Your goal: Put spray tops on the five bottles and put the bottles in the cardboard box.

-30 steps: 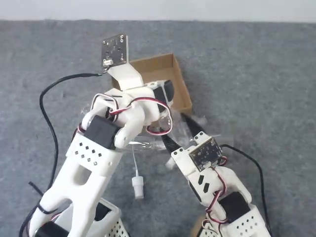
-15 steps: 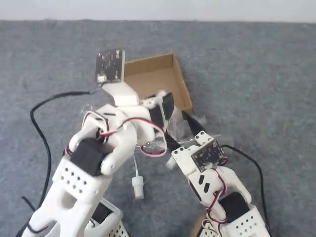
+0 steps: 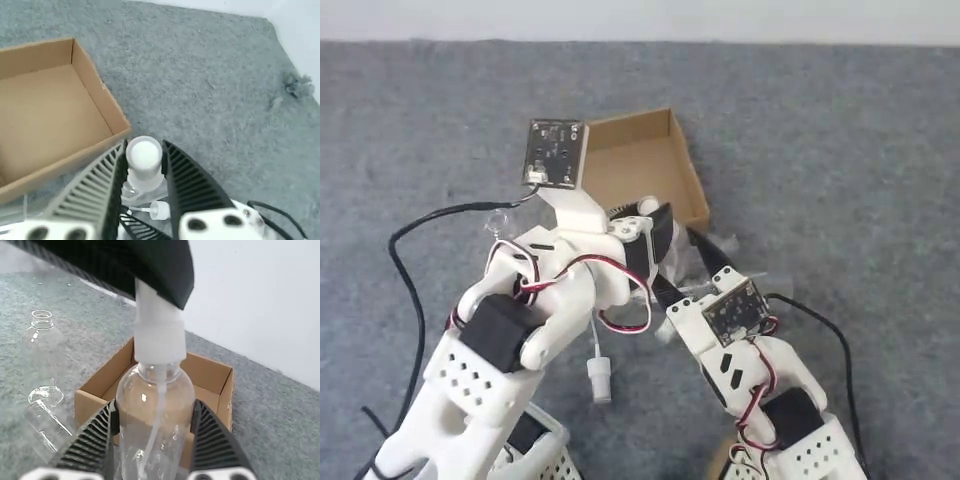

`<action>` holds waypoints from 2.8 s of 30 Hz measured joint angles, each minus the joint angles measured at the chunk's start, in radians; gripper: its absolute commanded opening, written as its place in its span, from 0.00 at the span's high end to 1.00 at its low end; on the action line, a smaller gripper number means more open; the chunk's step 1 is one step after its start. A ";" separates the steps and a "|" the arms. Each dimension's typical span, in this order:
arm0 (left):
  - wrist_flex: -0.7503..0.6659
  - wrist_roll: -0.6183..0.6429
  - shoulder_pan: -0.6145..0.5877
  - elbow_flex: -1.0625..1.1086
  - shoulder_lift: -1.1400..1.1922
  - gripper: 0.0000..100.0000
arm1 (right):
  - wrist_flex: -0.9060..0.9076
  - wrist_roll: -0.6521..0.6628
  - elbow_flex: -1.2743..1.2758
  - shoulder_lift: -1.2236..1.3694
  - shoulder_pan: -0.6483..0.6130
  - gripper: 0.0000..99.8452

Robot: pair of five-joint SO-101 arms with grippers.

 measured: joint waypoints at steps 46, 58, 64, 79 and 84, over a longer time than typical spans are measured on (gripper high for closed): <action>0.071 -0.454 -0.075 0.008 0.000 0.84 | -0.002 0.002 -0.002 0.000 -0.005 0.99; -0.023 -0.470 -0.084 0.104 -0.009 0.84 | -0.002 0.017 -0.003 -0.003 -0.002 0.99; -0.017 -0.471 0.037 0.107 -0.137 0.84 | -0.002 0.037 0.009 -0.003 -0.003 0.99; -0.011 -0.462 -0.061 0.138 -0.325 0.84 | -0.002 0.041 0.009 -0.002 -0.005 0.99; -0.011 -0.373 -0.255 0.172 -0.359 0.84 | -0.002 0.041 0.009 -0.002 -0.005 0.99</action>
